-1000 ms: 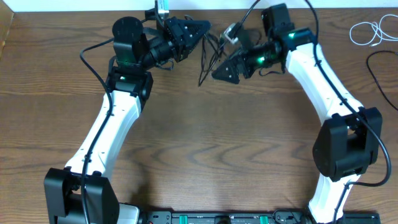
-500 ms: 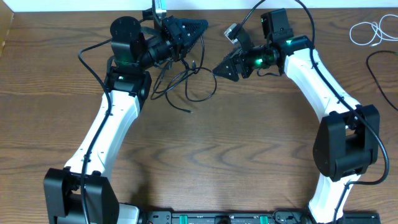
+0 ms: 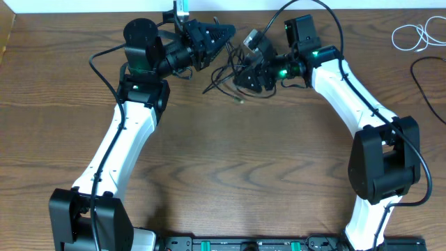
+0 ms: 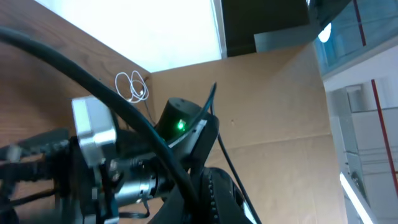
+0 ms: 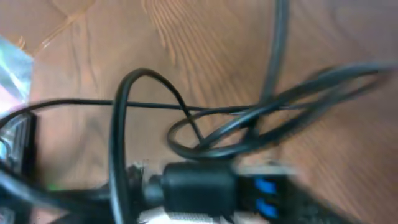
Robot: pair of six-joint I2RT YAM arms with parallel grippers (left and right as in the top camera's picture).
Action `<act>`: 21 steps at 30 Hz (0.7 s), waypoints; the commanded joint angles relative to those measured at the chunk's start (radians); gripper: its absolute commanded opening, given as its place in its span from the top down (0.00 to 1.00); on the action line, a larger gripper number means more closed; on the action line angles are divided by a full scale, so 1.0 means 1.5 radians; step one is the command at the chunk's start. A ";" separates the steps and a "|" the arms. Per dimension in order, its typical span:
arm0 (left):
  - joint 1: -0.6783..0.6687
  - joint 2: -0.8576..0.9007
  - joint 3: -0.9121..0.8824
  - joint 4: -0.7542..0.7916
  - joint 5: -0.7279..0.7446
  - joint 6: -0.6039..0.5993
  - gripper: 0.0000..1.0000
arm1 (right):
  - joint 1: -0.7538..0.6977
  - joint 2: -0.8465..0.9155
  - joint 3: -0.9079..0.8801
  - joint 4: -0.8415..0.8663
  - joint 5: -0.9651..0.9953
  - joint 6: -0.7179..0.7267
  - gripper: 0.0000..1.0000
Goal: Untangle cables
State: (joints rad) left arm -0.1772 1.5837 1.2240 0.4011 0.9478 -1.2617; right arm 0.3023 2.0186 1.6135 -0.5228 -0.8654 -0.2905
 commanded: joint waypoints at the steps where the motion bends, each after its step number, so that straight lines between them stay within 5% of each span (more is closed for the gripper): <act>1: 0.003 -0.008 0.012 0.006 0.030 -0.008 0.93 | -0.016 -0.002 -0.005 0.007 -0.008 0.030 0.83; 4: 0.006 -0.008 0.012 0.006 0.031 0.002 0.93 | -0.031 -0.002 -0.005 0.001 -0.008 0.052 0.98; 11: 0.045 -0.008 0.012 -0.019 0.018 0.118 0.93 | -0.062 -0.002 -0.005 -0.039 -0.011 0.060 0.99; 21: 0.107 -0.008 0.011 -0.371 -0.148 0.397 0.92 | -0.160 -0.046 -0.005 -0.049 0.025 0.220 0.99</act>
State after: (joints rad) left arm -0.0330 1.5833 1.2285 -0.0895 0.8318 -0.8860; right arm 0.1242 2.0151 1.6127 -0.5949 -0.8639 -0.0975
